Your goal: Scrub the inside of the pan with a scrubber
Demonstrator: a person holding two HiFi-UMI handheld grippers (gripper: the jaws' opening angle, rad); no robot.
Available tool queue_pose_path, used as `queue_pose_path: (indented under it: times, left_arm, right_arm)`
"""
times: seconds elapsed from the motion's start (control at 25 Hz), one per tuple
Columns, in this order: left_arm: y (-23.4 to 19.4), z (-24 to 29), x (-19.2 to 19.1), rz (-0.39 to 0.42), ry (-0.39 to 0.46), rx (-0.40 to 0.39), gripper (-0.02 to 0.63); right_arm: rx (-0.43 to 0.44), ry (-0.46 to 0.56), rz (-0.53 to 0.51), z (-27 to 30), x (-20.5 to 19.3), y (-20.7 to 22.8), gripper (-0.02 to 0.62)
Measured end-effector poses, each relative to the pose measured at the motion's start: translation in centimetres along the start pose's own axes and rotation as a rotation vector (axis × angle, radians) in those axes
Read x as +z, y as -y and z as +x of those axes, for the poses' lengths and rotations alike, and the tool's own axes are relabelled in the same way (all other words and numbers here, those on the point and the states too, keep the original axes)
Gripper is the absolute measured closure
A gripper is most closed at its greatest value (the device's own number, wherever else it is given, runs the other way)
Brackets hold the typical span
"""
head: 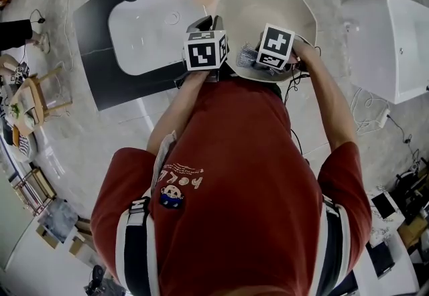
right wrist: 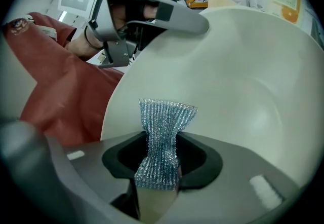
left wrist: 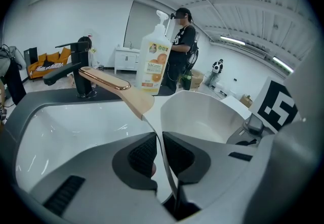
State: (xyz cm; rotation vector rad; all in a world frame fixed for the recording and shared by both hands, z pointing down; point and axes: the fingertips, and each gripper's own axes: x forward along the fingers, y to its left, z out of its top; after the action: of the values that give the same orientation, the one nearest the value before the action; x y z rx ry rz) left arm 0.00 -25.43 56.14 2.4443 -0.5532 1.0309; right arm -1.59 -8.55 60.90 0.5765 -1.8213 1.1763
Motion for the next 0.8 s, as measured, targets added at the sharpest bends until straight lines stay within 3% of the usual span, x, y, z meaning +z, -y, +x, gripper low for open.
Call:
queue_pose_path:
  times: [0.48,0.8]
  left_arm:
    - [0.2,0.0,-0.1,-0.007,0.000,-0.005,0.565]
    - [0.1,-0.1,-0.3,-0.004,0.004,-0.009,0.566]
  right_arm:
    - [-0.090,-0.260,-0.091,-1.4,-4.7,1.6,0.405]
    - [-0.232,-0.344,-0.110,-3.1,-6.7,3.4,0.405]
